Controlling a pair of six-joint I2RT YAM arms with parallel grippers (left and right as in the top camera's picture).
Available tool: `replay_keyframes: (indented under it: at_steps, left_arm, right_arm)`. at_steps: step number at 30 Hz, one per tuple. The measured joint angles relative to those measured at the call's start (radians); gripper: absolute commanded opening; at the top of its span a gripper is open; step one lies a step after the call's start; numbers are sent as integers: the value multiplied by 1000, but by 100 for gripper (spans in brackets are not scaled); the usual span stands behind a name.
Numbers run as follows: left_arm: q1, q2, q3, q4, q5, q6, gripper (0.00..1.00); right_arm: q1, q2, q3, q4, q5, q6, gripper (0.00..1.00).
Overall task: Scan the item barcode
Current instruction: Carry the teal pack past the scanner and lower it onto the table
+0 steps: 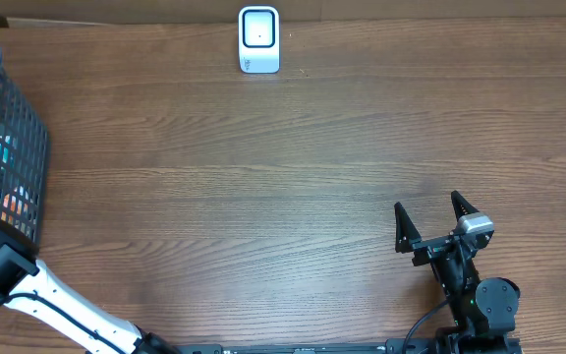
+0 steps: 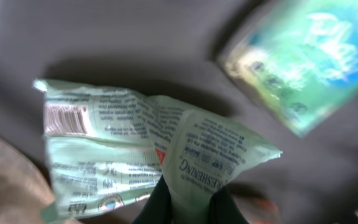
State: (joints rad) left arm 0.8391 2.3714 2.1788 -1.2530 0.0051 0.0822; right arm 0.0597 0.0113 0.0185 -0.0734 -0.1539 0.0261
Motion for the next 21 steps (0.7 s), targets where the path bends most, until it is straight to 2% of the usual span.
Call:
replay_keyframes:
  at_steps: [5,12,16,21]
  left_arm:
    - [-18,16,236,-154,9,-13,4]
    - [-63,10,632,-312,11,-172,4]
    - [-117,-6,795,-357,10,-254,4]
    - [-233,-77,911,-388,10,-303,4]
  right_arm:
    - [0,0,0,0,0,0,100]
    - [0,0,0,0,0,0,100]
    - [0,0,0,0,0,0,100]
    - [0,0,0,0,0,0,100]
